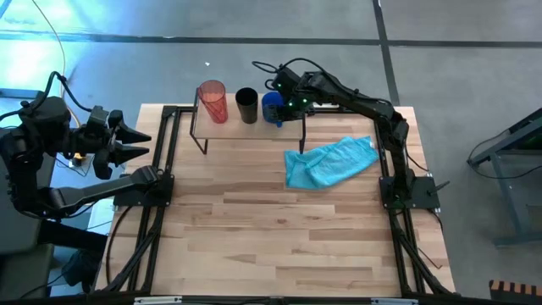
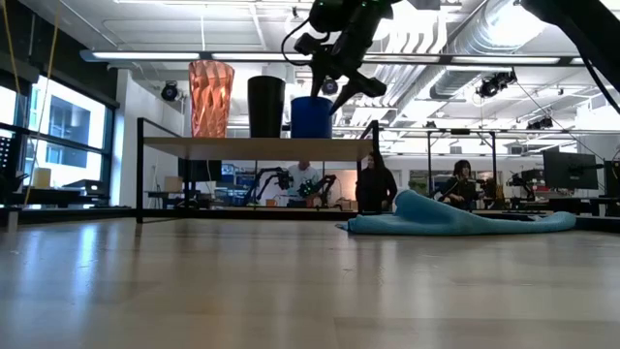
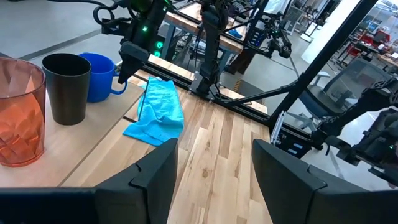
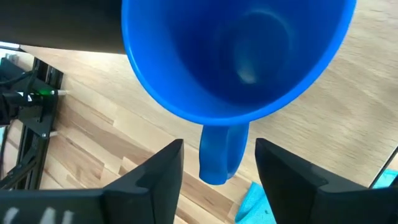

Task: Stack small to large cups/mugs on shelf
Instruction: Put the blue mug on the shelf, then return to Home Position

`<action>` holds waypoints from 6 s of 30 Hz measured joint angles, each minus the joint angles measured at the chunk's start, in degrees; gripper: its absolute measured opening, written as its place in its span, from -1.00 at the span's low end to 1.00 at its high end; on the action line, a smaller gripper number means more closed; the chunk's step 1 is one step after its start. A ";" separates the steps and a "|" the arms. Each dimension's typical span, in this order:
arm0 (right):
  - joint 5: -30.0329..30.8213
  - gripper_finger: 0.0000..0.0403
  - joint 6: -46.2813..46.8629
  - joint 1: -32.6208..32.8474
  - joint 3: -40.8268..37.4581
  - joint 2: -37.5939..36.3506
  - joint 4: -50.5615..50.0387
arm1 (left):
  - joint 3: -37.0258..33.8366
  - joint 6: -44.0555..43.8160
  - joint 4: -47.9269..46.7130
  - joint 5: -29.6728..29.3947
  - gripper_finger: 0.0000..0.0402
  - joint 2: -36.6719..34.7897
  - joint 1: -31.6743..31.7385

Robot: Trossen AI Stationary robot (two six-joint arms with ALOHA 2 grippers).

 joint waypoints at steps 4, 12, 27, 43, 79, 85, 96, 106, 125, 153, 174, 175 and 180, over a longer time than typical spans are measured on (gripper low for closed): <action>-0.52 -0.01 -0.08 0.15 0.00 0.00 0.00 | 0.00 0.00 0.00 0.00 -0.04 0.00 0.00; -2.72 -0.01 -1.27 0.92 0.00 0.00 0.70 | -0.01 0.00 0.00 0.00 -0.04 0.00 -0.02; -1.29 -0.01 -1.14 1.70 0.00 0.00 0.75 | -0.02 -0.16 -0.72 0.02 -0.04 0.00 -0.02; -1.59 -0.01 -1.76 0.86 0.00 -3.71 -1.11 | -0.02 -0.20 -2.01 0.02 -0.04 -0.01 0.00; 10.86 -0.01 -42.40 11.73 0.02 -33.52 -1.23 | 0.00 -4.14 14.51 0.44 -0.04 0.02 0.00; 10.65 -0.01 -50.32 15.38 0.02 -34.47 4.91 | -3.95 4.98 19.29 1.79 -0.04 -0.46 -0.01; 13.94 -0.01 -55.28 17.70 0.02 -34.60 5.74 | -27.03 9.53 46.11 4.78 -0.04 -8.15 0.00; 12.03 -0.01 -58.35 15.85 -14.70 -44.98 10.74 | -44.81 -0.63 63.74 4.72 -0.04 -20.34 -0.01; 7.55 -0.01 -44.43 15.04 -87.40 -84.14 81.40 | -55.53 -9.71 70.08 -10.67 -0.04 -24.28 -0.02; 14.32 -0.01 -45.03 25.70 -100.89 -74.03 108.49 | -70.42 -19.37 87.21 -11.98 -0.04 -24.28 -0.02; 14.14 -0.01 -43.50 25.64 -100.89 -80.57 100.29 | -72.20 -16.47 84.21 -13.82 -0.04 -24.26 -16.43; 14.14 -0.01 -43.50 25.64 -100.89 -80.85 99.95 | -72.85 -15.99 84.19 -16.27 -0.04 -24.26 -18.55; 14.14 -0.01 -42.81 25.64 -100.89 -81.20 98.36 | -76.86 -14.88 86.85 -27.47 -0.04 -24.23 -28.19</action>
